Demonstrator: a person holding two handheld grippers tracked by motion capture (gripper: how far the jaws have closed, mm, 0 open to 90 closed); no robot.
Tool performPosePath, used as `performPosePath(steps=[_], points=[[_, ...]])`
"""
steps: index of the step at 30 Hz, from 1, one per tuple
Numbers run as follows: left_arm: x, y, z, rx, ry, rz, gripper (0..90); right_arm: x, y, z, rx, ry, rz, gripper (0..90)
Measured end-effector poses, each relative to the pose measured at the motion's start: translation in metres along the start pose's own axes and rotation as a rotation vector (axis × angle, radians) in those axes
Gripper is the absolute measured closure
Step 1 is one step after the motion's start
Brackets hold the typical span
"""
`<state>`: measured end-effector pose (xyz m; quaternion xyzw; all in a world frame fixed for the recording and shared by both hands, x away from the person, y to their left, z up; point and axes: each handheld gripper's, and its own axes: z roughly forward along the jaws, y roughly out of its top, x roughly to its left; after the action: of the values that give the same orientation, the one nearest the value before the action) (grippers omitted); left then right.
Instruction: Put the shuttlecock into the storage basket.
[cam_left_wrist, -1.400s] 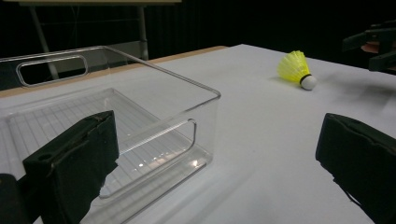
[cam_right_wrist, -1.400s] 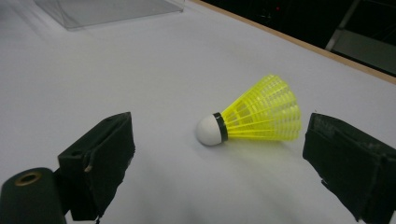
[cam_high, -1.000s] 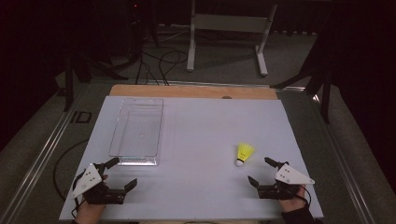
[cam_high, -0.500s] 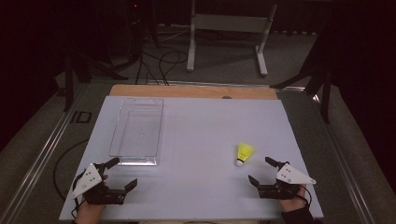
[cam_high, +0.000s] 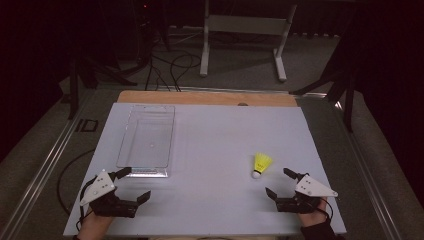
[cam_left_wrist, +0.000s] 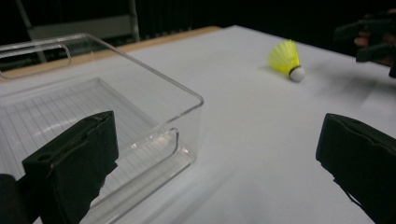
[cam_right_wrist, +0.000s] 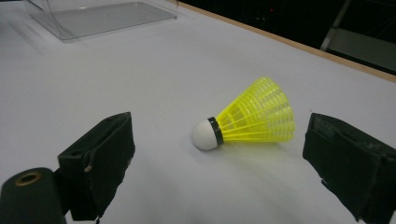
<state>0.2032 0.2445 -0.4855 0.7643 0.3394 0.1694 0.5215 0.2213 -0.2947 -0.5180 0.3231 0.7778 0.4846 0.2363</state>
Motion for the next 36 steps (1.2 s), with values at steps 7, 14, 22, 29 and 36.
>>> performPosePath(steps=[7, 14, 22, 29, 36], points=[[-0.006, 0.010, 0.007, 0.098, -0.027, 0.031, 0.0, 0.001, 0.001, 0.000, -0.005, 0.001, 0.001, 9.0], [-0.009, 0.016, 0.016, 0.237, -0.073, 0.014, 0.0, 0.001, 0.001, 0.000, -0.005, 0.006, 0.002, 9.0], [-0.011, 0.021, 0.023, 0.332, -0.088, -0.017, 0.0, 0.001, 0.001, 0.000, -0.002, 0.012, 0.007, 9.1], [-0.020, 0.024, 0.032, 0.408, -0.103, -0.003, 0.0, 0.000, 0.001, -0.001, -0.013, 0.002, 0.007, 9.1], [-0.027, 0.025, 0.042, 0.489, -0.095, 0.003, 0.0, -0.002, 0.003, -0.004, -0.040, -0.025, 0.016, 9.1]])
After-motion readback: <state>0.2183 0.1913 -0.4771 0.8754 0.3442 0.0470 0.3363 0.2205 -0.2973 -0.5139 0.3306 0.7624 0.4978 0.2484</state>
